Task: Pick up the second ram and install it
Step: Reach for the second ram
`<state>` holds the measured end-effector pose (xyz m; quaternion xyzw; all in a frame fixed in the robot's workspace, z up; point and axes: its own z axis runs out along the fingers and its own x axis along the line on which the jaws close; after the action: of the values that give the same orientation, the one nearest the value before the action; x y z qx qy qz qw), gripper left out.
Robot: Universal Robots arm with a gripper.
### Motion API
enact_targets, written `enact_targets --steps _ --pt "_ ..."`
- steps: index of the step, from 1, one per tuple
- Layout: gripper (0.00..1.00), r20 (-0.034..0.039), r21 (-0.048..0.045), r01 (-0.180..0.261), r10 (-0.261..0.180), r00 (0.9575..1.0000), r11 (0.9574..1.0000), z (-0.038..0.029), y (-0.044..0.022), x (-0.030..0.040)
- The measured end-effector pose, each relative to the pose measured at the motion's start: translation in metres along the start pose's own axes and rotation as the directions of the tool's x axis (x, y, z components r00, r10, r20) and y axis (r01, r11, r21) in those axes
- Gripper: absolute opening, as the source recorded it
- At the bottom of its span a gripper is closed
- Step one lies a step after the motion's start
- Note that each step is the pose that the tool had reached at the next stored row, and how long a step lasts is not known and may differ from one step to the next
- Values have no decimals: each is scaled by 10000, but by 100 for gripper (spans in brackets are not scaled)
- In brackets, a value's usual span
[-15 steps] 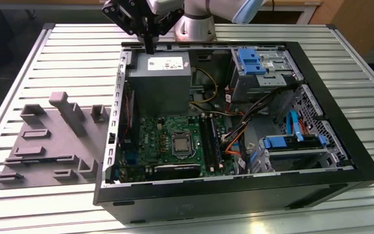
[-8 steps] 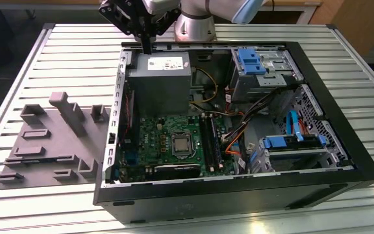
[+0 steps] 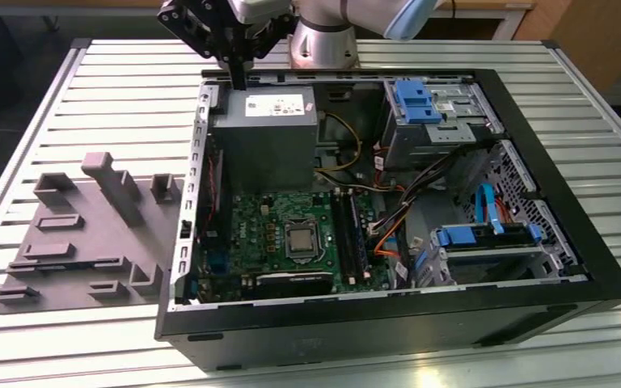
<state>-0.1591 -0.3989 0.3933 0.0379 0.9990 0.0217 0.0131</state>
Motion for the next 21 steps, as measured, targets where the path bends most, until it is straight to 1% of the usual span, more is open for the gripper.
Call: enact_targets --steps 11,21 --pt "11 0 0 0 0 10000 10000 -2 -5 64" --pt "11 0 1 0 0 10000 10000 -5 -11 154"
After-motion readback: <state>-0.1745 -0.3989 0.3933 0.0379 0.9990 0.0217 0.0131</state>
